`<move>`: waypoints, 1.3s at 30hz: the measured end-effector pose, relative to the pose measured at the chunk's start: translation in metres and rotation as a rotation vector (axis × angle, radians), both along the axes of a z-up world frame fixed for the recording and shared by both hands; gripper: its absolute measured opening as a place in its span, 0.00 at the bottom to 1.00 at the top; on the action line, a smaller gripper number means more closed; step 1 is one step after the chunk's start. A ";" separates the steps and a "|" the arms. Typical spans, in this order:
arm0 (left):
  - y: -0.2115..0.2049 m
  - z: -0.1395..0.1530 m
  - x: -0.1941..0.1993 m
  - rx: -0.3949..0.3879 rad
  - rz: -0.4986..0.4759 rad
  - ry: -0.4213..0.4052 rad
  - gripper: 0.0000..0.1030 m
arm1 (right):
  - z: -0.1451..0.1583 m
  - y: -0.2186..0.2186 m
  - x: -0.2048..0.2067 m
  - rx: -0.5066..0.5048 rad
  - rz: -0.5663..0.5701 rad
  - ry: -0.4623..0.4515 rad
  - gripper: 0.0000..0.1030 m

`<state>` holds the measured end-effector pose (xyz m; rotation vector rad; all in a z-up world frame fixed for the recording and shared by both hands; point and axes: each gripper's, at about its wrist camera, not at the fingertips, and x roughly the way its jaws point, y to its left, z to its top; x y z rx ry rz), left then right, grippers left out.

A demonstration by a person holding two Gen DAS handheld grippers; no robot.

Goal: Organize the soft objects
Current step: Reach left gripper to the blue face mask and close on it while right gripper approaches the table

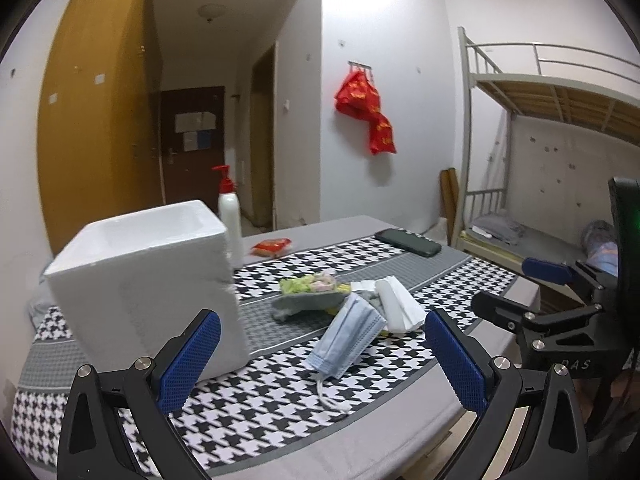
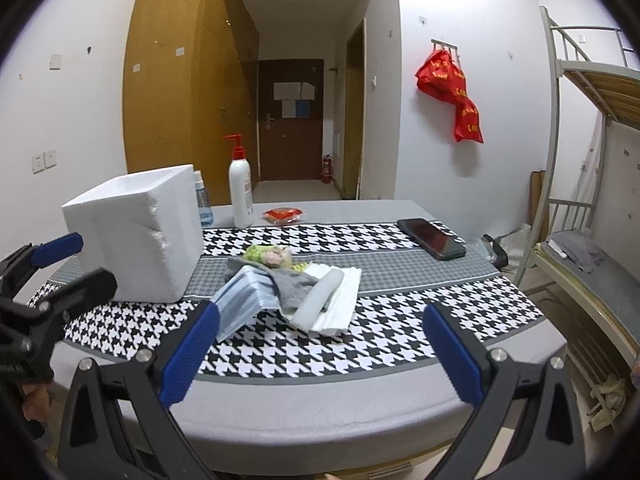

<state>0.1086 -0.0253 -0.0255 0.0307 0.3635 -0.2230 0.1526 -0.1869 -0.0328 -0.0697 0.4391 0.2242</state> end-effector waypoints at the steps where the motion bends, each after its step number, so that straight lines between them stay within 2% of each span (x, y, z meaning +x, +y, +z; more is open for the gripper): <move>1: 0.000 -0.001 0.003 0.007 -0.003 0.005 0.99 | 0.000 0.000 0.003 0.001 -0.002 0.006 0.99; 15: -0.010 -0.022 0.045 0.010 -0.052 0.092 0.99 | -0.011 -0.013 0.042 0.008 -0.015 0.059 0.99; 26: -0.026 -0.035 0.072 0.076 -0.081 0.158 0.98 | -0.027 -0.023 0.063 0.026 -0.028 0.101 0.99; 35: -0.038 -0.053 0.102 0.132 -0.137 0.242 0.90 | -0.040 -0.029 0.082 0.033 -0.033 0.135 0.99; 39: -0.042 -0.057 0.110 0.143 -0.175 0.277 0.80 | -0.044 -0.031 0.090 0.030 -0.039 0.148 0.99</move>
